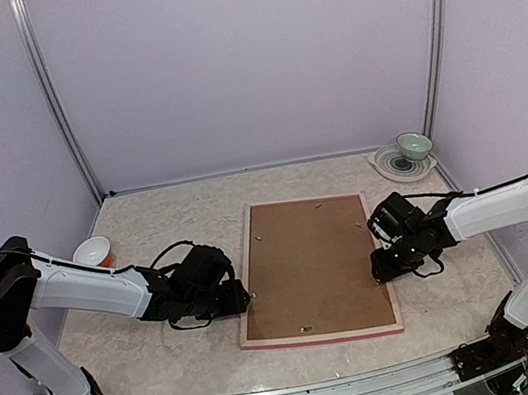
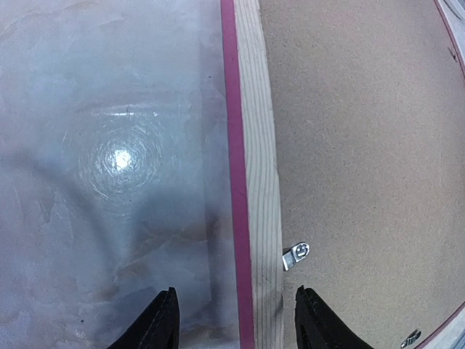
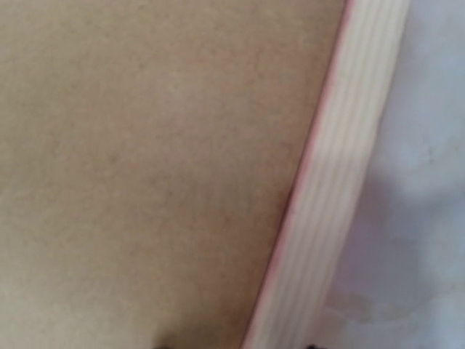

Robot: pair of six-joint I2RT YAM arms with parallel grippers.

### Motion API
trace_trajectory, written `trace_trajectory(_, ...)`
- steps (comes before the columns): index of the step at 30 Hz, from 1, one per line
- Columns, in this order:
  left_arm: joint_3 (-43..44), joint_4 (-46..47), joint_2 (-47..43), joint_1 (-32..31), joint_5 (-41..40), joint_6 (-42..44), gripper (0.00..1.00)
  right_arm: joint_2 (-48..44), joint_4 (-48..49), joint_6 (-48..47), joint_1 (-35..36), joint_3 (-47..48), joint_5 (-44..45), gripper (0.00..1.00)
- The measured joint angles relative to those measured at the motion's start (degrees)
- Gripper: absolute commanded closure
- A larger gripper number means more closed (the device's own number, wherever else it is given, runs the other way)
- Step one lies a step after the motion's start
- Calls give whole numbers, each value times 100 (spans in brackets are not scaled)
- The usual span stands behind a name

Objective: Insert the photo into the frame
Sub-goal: Press the fastener onto the backboard, then adjust the fastener on the backboard.

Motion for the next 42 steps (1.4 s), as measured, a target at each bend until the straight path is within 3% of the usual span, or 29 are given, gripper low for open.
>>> trace_trajectory(18,-168,81,-17,81,-4,-179,45,-236,-243,140,15,-111,-92,87)
trace_trajectory(22,-236,92,-83,94,-7,-216,45,-278,-243,251,11,-138,-94,89)
trace_trajectory(27,-273,90,-118,101,-20,-238,45,-295,-267,201,13,-146,-177,71)
trace_trajectory(31,-315,83,-199,101,-57,-240,45,-339,-422,153,13,-131,-190,49)
trace_trajectory(42,-240,-2,-413,192,-422,-227,45,-483,-645,221,22,39,-201,48)
